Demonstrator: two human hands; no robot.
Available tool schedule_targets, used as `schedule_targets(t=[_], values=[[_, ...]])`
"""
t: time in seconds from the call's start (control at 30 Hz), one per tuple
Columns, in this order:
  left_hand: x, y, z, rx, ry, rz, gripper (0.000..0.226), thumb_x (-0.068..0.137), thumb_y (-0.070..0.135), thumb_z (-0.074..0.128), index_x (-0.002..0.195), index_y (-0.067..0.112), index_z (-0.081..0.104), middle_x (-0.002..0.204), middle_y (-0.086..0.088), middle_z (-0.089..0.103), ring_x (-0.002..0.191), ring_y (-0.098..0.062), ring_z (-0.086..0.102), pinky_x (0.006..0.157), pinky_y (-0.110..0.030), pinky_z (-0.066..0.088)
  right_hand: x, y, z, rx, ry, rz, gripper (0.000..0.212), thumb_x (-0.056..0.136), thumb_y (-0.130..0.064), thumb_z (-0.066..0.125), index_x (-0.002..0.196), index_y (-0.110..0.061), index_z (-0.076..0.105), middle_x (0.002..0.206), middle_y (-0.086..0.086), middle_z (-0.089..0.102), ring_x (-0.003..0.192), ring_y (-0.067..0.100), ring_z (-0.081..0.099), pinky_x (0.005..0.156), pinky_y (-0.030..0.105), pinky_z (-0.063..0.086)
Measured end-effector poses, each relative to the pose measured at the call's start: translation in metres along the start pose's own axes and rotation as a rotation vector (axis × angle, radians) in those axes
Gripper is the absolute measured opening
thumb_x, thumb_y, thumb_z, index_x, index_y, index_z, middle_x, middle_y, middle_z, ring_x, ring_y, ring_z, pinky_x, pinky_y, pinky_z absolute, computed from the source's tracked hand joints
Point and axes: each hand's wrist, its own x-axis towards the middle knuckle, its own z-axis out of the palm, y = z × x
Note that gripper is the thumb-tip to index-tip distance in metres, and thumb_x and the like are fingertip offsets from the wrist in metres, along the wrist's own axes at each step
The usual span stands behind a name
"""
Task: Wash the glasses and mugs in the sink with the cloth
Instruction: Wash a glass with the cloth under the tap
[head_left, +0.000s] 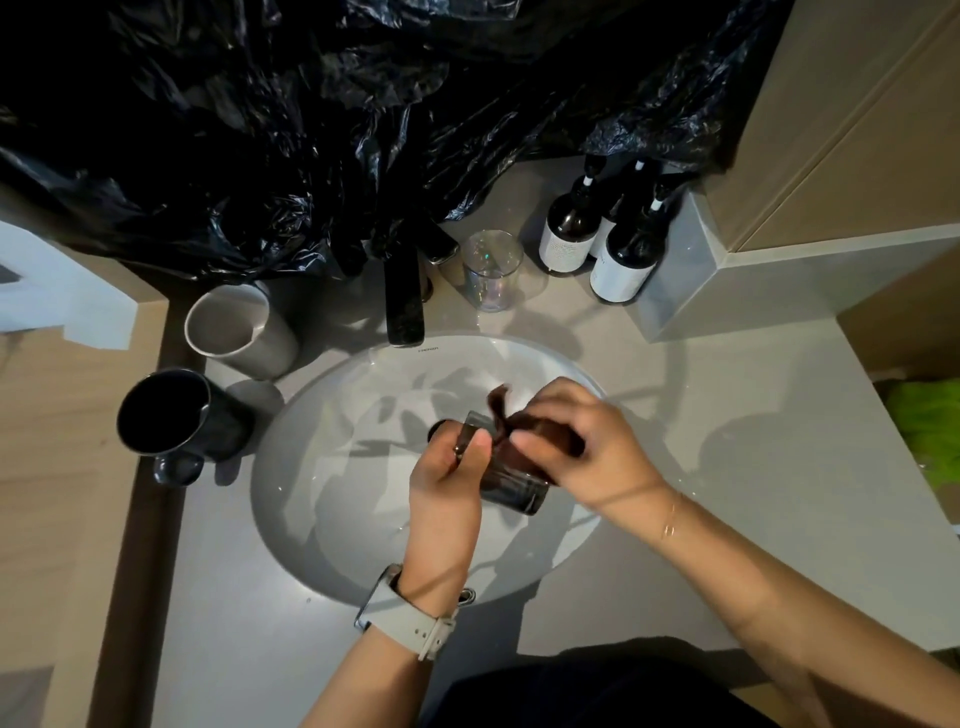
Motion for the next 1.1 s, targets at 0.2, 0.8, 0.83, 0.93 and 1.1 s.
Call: schedule_targets(t=[0.2, 0.8, 0.83, 0.93, 1.1], values=[[-0.006, 0.003, 0.003, 0.023, -0.046, 0.06, 0.028, 0.088, 0.024, 0.058, 0.079, -0.003, 0.053, 0.073, -0.011, 0.053, 0.069, -0.017, 0.049, 0.065, -0.021, 0.041, 0.018, -0.001, 0.005, 0.158, 0.038, 0.305, 0.012, 0.084, -0.023, 0.071, 0.084, -0.011, 0.072, 0.071, -0.004, 0.06, 0.064, 0.008, 0.057, 0.062, 0.022, 0.042], [0.017, 0.017, -0.005, -0.619, 0.096, -0.375, 0.033, 0.105, 0.012, 0.04, 0.128, -0.006, 0.054, 0.116, -0.02, 0.069, 0.108, -0.032, 0.066, 0.107, -0.044, 0.044, -0.036, -0.001, 0.019, 0.621, 0.469, 0.357, 0.015, 0.083, -0.024, 0.068, 0.095, -0.014, 0.067, 0.09, 0.009, 0.065, 0.084, 0.019, 0.063, 0.08, 0.031, 0.052], [0.017, 0.017, -0.001, -0.645, 0.091, -0.45, 0.037, 0.105, 0.015, 0.037, 0.132, -0.006, 0.053, 0.115, -0.021, 0.069, 0.104, -0.031, 0.068, 0.102, -0.041, 0.047, -0.039, -0.006, 0.022, 0.401, 0.467, 0.169, 0.017, 0.083, -0.026, 0.069, 0.097, -0.017, 0.068, 0.101, 0.008, 0.062, 0.096, 0.015, 0.061, 0.091, 0.025, 0.047], [0.011, 0.016, 0.008, -0.71, 0.008, -0.655, 0.041, 0.106, 0.017, 0.032, 0.127, -0.006, 0.058, 0.109, -0.02, 0.07, 0.093, -0.025, 0.069, 0.087, -0.027, 0.054, -0.036, -0.005, 0.033, -0.023, 0.356, -0.196, 0.025, 0.083, -0.018, 0.069, 0.107, -0.013, 0.071, 0.117, 0.004, 0.05, 0.108, 0.018, 0.052, 0.1, 0.021, 0.038], [0.001, 0.02, 0.018, -0.789, 0.04, -0.651, 0.036, 0.103, 0.006, 0.029, 0.108, -0.006, 0.063, 0.096, -0.017, 0.07, 0.088, -0.025, 0.068, 0.072, -0.024, 0.06, -0.021, 0.001, 0.037, -0.319, 0.399, -0.392, 0.029, 0.086, -0.013, 0.064, 0.114, -0.017, 0.065, 0.116, 0.004, 0.051, 0.094, 0.025, 0.051, 0.095, 0.022, 0.034]])
